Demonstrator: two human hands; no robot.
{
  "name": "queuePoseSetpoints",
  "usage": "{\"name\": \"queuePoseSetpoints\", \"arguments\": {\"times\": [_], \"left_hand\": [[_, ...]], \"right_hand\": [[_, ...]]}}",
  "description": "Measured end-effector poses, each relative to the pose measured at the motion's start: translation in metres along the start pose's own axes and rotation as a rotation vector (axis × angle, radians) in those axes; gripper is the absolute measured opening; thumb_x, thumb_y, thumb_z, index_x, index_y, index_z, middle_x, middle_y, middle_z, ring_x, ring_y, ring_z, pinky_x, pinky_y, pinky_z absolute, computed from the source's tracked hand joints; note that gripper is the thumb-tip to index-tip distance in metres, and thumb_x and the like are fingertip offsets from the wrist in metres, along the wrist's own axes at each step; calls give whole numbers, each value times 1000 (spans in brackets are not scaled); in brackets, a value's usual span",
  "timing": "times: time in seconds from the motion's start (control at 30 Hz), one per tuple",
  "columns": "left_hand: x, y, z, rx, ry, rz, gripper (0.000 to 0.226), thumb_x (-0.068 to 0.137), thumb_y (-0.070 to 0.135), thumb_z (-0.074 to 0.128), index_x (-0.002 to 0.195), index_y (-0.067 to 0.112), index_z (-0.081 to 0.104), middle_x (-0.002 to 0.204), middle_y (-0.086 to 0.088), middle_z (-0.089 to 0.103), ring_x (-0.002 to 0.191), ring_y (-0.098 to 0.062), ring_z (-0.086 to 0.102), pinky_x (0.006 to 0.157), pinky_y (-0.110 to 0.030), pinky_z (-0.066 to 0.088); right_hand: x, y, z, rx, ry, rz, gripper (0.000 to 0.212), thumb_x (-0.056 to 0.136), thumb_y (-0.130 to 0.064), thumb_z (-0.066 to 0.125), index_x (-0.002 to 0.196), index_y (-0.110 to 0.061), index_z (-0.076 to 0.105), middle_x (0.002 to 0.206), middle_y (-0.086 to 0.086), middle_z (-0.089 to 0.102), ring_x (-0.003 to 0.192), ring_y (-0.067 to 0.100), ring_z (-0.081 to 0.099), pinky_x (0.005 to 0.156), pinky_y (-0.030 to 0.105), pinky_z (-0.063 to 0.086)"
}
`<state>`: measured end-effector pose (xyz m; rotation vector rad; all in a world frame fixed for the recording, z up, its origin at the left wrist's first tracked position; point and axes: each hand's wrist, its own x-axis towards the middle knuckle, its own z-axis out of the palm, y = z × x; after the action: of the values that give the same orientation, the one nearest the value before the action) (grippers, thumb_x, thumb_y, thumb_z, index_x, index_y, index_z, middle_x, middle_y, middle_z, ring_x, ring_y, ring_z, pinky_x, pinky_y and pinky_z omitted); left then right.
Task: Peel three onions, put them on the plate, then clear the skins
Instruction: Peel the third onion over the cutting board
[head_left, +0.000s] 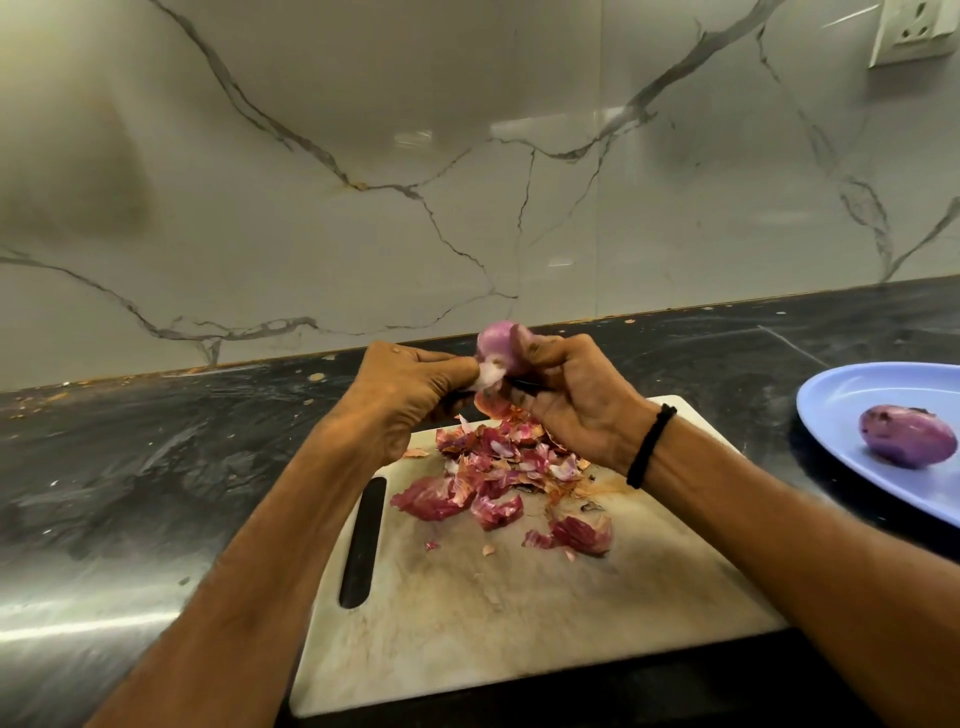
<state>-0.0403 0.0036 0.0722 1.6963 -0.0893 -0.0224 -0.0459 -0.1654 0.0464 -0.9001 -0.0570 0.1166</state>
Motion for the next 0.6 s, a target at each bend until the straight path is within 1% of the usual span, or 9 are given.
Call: {"name": "queuePoseSetpoints", "arguments": {"times": [0.07,0.13,0.23,0.3,0.37,0.43,0.47,0.53,0.6], "left_hand": [[-4,0,3,28,-36,3,4,80,4,79,83,5,77,70,-5,75,54,-8,67,54,-19,56],[-4,-4,5,117,-28,73,9,80,5,80,79,13,78,70,0,76,61,-10,72,58,-20,57],[0,-12,5,485,35,199,7,82,17,80,80,24,80,72,7,76,71,-16,72,66,-27,60],[2,-13,3,638,-16,148,4,86,22,77,84,22,80,79,5,76,72,-13,68,66,-27,57],[3,-14,2,718,-94,61,7,88,24,76,87,19,80,83,3,76,74,-9,69,67,-25,56],[3,-14,1,732,-149,21,11,88,27,76,93,18,79,85,3,76,76,-8,70,66,-22,53],[4,-14,1,711,-149,34,14,87,29,76,96,18,78,88,2,76,78,-9,70,69,-23,54],[6,-16,1,575,-70,116,14,89,28,74,99,18,77,91,1,76,83,-11,71,78,-30,59],[5,-14,2,352,14,195,7,93,24,70,96,23,76,87,1,76,81,-14,71,81,-33,62]], "right_hand": [[3,-7,-3,134,57,-23,31,93,-14,56,118,4,57,120,25,61,102,31,63,93,35,54],[4,-13,-9,168,88,-55,31,94,-12,55,119,5,56,120,23,60,94,27,62,85,30,54],[3,-12,-15,150,75,-23,34,93,-11,54,123,6,54,127,27,57,99,29,61,85,31,54],[4,-10,-12,152,66,-23,34,93,-10,54,123,7,54,130,30,54,102,32,61,87,32,55],[6,-8,-9,141,58,-40,34,92,-8,55,123,6,54,131,29,51,103,34,60,87,34,56],[6,-7,-8,103,43,-33,30,90,-5,55,119,4,56,130,28,49,104,36,61,89,37,56],[6,-6,-8,82,32,-25,27,89,-3,54,116,3,57,129,28,49,105,37,61,92,39,55],[5,-6,-8,68,13,-16,29,87,1,52,115,3,59,129,29,50,111,41,60,97,44,52],[5,-7,-8,66,-2,-21,35,86,2,52,120,4,58,130,31,51,114,44,59,99,47,51]]}}
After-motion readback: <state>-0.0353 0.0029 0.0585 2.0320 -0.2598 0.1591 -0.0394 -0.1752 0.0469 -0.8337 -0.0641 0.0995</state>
